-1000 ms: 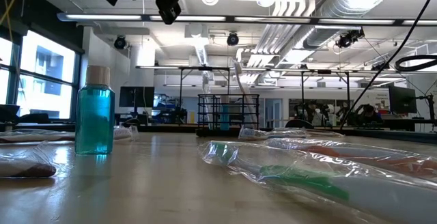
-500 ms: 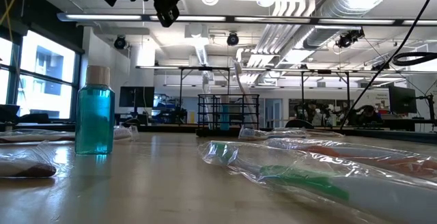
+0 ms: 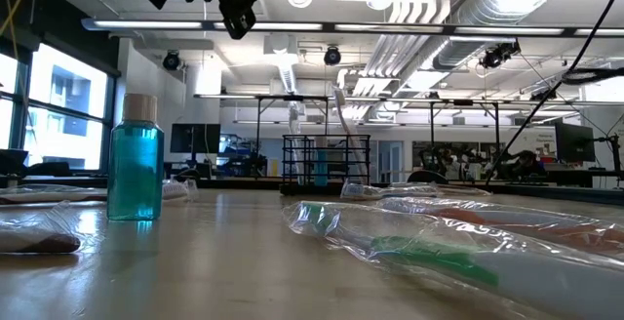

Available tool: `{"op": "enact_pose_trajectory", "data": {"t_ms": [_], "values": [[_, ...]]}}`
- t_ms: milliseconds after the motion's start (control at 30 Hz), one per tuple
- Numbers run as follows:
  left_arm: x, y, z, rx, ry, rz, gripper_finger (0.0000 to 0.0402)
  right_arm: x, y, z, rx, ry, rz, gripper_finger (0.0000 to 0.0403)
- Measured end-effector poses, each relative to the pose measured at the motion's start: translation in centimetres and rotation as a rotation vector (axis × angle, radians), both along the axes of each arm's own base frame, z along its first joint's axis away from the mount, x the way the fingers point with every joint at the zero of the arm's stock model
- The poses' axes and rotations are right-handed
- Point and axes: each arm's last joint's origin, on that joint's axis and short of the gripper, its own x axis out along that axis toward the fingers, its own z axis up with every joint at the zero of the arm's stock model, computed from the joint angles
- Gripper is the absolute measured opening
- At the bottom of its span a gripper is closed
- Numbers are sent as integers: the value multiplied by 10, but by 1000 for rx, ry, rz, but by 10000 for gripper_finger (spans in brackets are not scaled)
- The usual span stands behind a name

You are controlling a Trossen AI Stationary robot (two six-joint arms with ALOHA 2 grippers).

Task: Pick & Place toothbrushing station
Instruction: Put the right green toothbrush on the mesh organizer

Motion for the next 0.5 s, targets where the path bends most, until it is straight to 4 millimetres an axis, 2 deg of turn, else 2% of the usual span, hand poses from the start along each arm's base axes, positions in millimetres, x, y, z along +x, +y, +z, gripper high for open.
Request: {"op": "enact_pose_trajectory", "data": {"t_ms": [200,500], "values": [[0,0,0,3,-2,0,226,12,3,28,-63,-219,-31,12],[0,0,-1,11,2,-3,226,34,5,80,-186,-411,-34,12]]}}
